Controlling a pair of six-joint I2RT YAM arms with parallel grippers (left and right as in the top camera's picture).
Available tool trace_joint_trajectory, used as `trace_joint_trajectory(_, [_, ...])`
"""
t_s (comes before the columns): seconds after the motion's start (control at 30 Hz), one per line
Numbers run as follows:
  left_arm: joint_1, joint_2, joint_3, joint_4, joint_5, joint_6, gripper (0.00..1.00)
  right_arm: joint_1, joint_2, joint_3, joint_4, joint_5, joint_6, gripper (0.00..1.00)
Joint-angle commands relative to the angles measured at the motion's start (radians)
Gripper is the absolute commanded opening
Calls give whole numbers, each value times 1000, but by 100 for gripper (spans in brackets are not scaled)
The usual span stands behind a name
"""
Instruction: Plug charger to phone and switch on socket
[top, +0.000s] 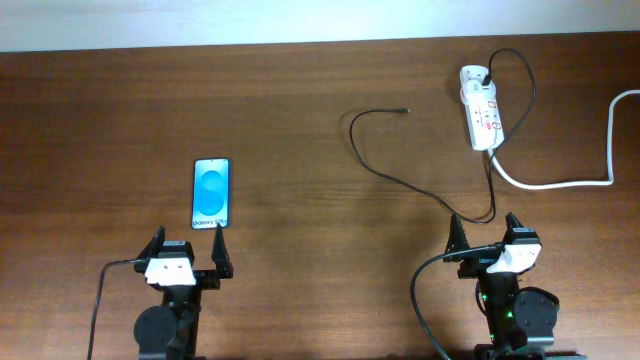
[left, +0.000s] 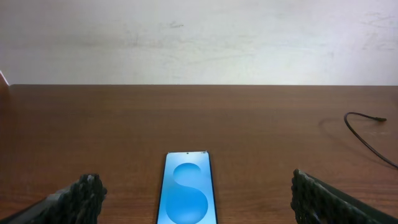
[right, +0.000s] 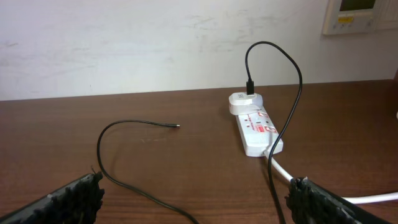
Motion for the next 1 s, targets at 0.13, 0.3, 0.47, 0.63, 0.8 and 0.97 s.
trace_joint_trajectory(0.13, [6,-3,-9,3,11,16,99,9,-6,-5,-6,12,4,98])
trace_joint_trajectory(0.3, [6,-3,-9,3,11,16,99,9,-6,-5,-6,12,4,98])
trace_joint_trajectory(0.47, [6,-3,-9,3,11,16,99,9,-6,-5,-6,12,4,98])
trace_joint_trajectory(0.63, [6,-3,-9,3,11,16,99,9,-6,-5,-6,12,4,98])
trace_joint_trajectory(0.8, [6,-3,-9,3,13,15,99,9,-6,-5,-6,12,4,98])
trace_joint_trajectory(0.97, [6,-3,-9,3,33,15,99,9,-6,-5,-6,12,4,98])
